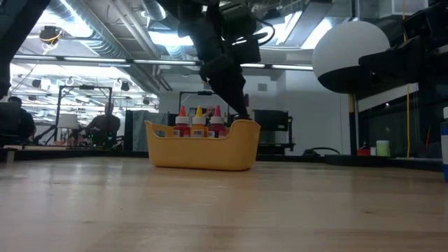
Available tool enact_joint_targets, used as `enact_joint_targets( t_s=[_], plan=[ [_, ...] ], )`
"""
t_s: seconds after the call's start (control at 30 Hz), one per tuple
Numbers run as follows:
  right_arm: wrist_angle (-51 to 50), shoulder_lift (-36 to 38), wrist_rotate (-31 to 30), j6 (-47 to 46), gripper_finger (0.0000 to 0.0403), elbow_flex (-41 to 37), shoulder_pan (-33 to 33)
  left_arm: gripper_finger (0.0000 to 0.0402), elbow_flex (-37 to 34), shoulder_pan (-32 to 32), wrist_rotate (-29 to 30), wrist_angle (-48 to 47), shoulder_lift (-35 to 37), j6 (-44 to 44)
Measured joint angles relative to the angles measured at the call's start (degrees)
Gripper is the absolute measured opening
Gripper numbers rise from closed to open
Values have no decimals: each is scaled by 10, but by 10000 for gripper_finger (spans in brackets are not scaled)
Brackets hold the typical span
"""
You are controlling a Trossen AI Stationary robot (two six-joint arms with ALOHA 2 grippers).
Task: Pick & Place food coloring
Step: Put the large purple food coloring bottle into the yellow bin
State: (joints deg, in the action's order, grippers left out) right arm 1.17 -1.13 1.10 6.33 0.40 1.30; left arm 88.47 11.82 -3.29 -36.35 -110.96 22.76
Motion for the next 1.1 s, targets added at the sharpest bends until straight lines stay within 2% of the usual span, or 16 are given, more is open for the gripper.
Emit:
enact_joint_targets(
  t_s=[0.63, 0.8, 1.1],
  plan=[
    [0, 0, 0, 0, 8, 0, 0, 120, -1, 4, -12, 8, 0, 5],
    [0, 0, 0, 0, 8, 0, 0, 116, -28, 3, -13, 18, 0, -6],
    [0, 0, 0, 0, 8, 0, 0, 119, -31, 4, 6, 31, 0, -9]
  ],
)
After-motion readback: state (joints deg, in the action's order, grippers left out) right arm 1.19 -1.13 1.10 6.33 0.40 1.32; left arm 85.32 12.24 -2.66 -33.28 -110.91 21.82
